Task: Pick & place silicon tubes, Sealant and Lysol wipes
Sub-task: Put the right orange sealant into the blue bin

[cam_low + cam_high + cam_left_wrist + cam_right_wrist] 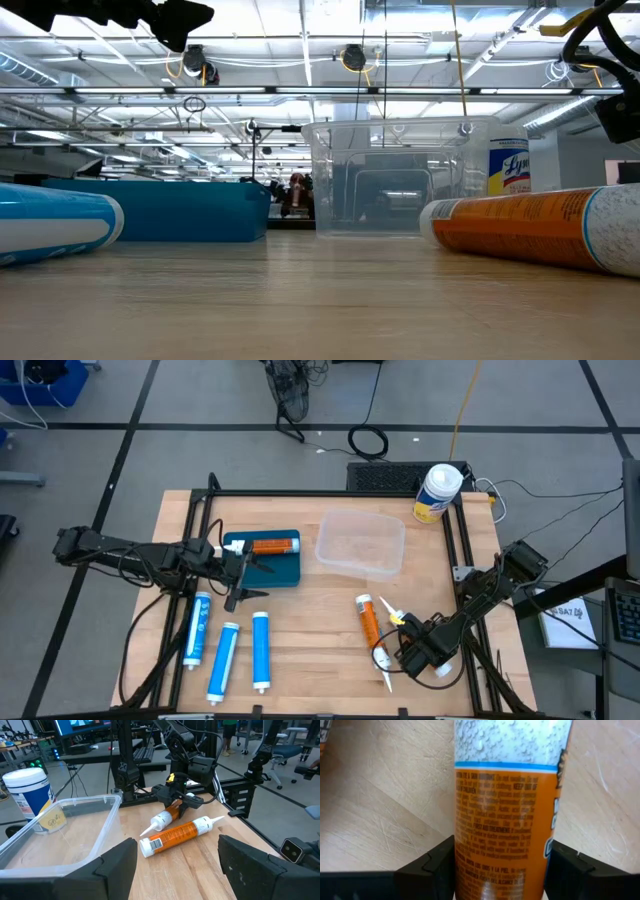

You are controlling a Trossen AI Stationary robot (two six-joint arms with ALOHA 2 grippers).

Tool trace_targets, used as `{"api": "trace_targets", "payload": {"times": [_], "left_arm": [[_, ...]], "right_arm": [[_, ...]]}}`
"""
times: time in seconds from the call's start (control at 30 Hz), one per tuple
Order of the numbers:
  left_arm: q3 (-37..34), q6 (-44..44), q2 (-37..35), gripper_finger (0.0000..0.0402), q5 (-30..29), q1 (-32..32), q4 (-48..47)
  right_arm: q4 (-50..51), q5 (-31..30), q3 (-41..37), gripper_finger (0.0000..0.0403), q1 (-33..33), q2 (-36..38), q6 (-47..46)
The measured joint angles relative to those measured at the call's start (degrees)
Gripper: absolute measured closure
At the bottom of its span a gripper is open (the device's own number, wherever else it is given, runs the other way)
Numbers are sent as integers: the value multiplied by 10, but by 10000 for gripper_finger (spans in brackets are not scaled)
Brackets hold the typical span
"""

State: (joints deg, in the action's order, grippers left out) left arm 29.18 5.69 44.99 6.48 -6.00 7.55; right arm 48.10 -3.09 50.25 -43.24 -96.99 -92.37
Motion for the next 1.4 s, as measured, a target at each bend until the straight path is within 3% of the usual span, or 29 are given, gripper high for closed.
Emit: {"api": "trace_targets", "payload": {"times": [0.83, 1.23, 1.4], "left_arm": [[0, 0, 0, 130, 0, 0, 0], [0, 0, 0, 131, 0, 0, 0], [0, 0, 0, 131, 0, 0, 0]], "right_arm": [[0, -3, 0, 188, 0, 9, 7], [0, -86, -4, 188, 0, 71, 50], [-3, -90, -2, 188, 0, 78, 69]]}}
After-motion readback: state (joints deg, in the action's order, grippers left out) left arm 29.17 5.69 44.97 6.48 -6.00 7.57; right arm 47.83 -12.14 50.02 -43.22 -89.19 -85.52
